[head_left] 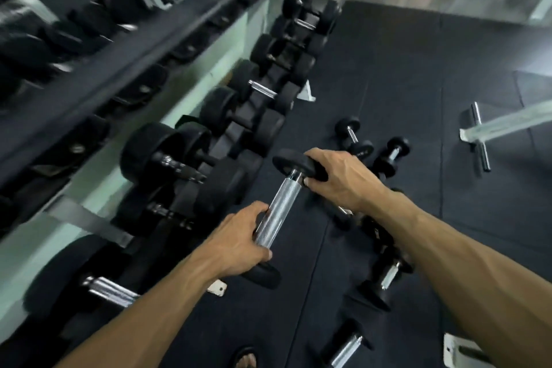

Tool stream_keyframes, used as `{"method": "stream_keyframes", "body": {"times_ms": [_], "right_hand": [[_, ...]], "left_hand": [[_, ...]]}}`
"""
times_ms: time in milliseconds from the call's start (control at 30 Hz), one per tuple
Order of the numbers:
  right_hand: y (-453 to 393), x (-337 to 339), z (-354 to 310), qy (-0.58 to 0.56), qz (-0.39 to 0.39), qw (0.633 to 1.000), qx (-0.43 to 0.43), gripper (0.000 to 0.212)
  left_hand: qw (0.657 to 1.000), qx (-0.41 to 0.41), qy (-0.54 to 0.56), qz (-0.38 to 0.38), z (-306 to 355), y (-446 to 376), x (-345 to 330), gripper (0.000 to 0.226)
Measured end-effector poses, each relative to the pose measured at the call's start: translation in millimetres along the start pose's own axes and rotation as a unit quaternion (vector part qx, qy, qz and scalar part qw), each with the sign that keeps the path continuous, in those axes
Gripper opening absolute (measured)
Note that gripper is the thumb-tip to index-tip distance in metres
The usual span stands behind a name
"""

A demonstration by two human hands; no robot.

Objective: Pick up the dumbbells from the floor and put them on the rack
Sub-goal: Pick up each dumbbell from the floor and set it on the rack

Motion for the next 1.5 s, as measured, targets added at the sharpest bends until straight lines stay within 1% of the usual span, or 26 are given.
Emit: {"method": "stream_keyframes", "body": {"times_ms": [100, 200, 433, 533, 667, 833, 967, 1100, 1200, 1300, 1367, 1500], "right_hand": [[-27.2, 8.3, -50.3, 0.014, -0.018, 0.999, 0.044, 0.021], [-63.3, 4.8, -105.5, 0.021, -0.042, 0.995, 0.083, 0.025], [-152.4, -35.6, -233.2, 0.042, -0.091, 0.974, 0.202, 0.029], [-188.3, -56.6, -283.1, 0.047, -0.11, 0.967, 0.223, 0.027], [-233.1, -78.9, -331.9, 0.047, -0.134, 0.96, 0.24, 0.027], [-283.2, -101.3, -366.0, 0.058, -0.154, 0.95, 0.264, 0.022], [-322.5, -120.9, -371.0, 0.067, -0.184, 0.941, 0.274, 0.031], [-358.7, -140.5, -371.6, 0.056, -0.218, 0.93, 0.29, 0.029], [-386.9, -156.0, -379.2, 0.054, -0.246, 0.916, 0.312, 0.025], [-415.0, -174.6, -389.9, 0.069, -0.279, 0.896, 0.339, 0.028], [-430.1, -185.2, -397.9, 0.064, -0.293, 0.885, 0.357, 0.025], [-451.2, -213.4, -412.6, 0.056, -0.338, 0.862, 0.374, 0.027]], "left_hand": [[0.999, 0.018, 0.013, 0.038, -13.7, 23.6, 39.5, 0.067], [0.995, 0.05, 0.03, 0.077, -39.3, 44.6, 81.9, 0.069], [0.977, 0.109, 0.094, 0.157, -133.0, 78.5, 160.4, 0.068], [0.965, 0.137, 0.127, 0.182, -173.5, 86.7, 190.9, 0.068], [0.953, 0.165, 0.144, 0.209, -213.9, 91.0, 227.5, 0.07], [0.94, 0.174, 0.184, 0.229, -246.4, 77.5, 253.1, 0.071], [0.931, 0.19, 0.201, 0.236, -264.1, 58.9, 264.6, 0.068], [0.915, 0.23, 0.229, 0.241, -279.5, 35.5, 268.6, 0.073], [0.894, 0.266, 0.257, 0.252, -288.0, 20.1, 274.0, 0.071], [0.867, 0.298, 0.281, 0.282, -296.3, 7.8, 281.3, 0.074], [0.85, 0.32, 0.295, 0.298, -303.3, -1.4, 284.1, 0.074], [0.814, 0.356, 0.317, 0.332, -319.4, -16.2, 283.4, 0.066]]}}
Point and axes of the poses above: each hand's wrist, its own y-axis away from the middle knuckle, its own x-axis out of the back of the hand, z = x × y, the point moved 6 cm from there along -y, towards the middle knuckle, and after that the axes turned 11 degrees about -y, right-handed, at the moved point
